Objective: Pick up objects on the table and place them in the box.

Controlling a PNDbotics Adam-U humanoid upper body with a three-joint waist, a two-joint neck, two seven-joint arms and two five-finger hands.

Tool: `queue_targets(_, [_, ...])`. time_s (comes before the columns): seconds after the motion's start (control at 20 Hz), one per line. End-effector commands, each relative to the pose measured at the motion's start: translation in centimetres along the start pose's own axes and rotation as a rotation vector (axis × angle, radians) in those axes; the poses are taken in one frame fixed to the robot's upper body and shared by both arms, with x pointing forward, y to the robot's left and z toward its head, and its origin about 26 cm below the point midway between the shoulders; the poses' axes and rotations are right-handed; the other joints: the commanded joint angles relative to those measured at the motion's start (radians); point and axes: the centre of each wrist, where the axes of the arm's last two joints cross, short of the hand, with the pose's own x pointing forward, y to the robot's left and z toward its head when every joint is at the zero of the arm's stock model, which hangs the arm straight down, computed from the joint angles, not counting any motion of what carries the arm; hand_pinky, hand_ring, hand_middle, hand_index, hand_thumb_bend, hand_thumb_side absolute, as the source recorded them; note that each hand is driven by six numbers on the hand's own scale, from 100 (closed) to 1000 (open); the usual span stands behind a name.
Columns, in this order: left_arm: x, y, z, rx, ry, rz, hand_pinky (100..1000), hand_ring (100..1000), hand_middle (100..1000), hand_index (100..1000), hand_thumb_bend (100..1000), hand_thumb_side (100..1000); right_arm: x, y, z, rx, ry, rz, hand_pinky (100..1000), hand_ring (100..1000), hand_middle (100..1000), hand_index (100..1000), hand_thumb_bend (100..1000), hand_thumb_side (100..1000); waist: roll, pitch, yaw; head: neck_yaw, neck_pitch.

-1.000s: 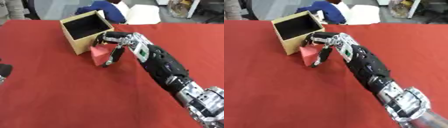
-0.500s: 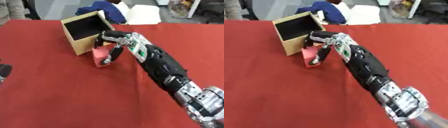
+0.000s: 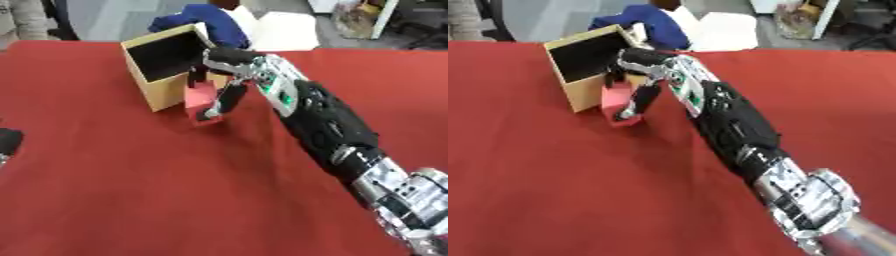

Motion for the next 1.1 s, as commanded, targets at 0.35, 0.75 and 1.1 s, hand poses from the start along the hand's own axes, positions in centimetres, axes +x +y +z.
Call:
queue_targets(0.35, [1.5, -0.6, -1.0, -0.050, -0.058, -0.001, 584, 682, 652, 798, 714, 371, -1.3, -5.6, 2.2, -0.221, 0.100, 0.053, 776, 630, 453, 587, 573, 163, -0.015, -0.017, 0.066, -0.018, -0.044])
queue_targets(0.75, [2.7, -2.0, -2.0, -0.108, -0.109, 0.035, 585, 682, 651, 797, 716, 369, -3.0, -6.2, 3.1, -0.438, 0.233, 0.101, 769, 626, 462, 598, 575, 123, -0.035, 0.000, 0.149, -0.057, -0.089])
queue_targets(1.1, [3.3, -2.7, -2.4, -0.132, -0.131, 0.056, 585, 682, 651, 797, 713, 374, -5.4, -3.3, 4.0, -0.505, 0.451, 0.195, 806, 716, 613, 719, 607, 110, -0.042, 0.031, 0.199, -0.110, -0.117])
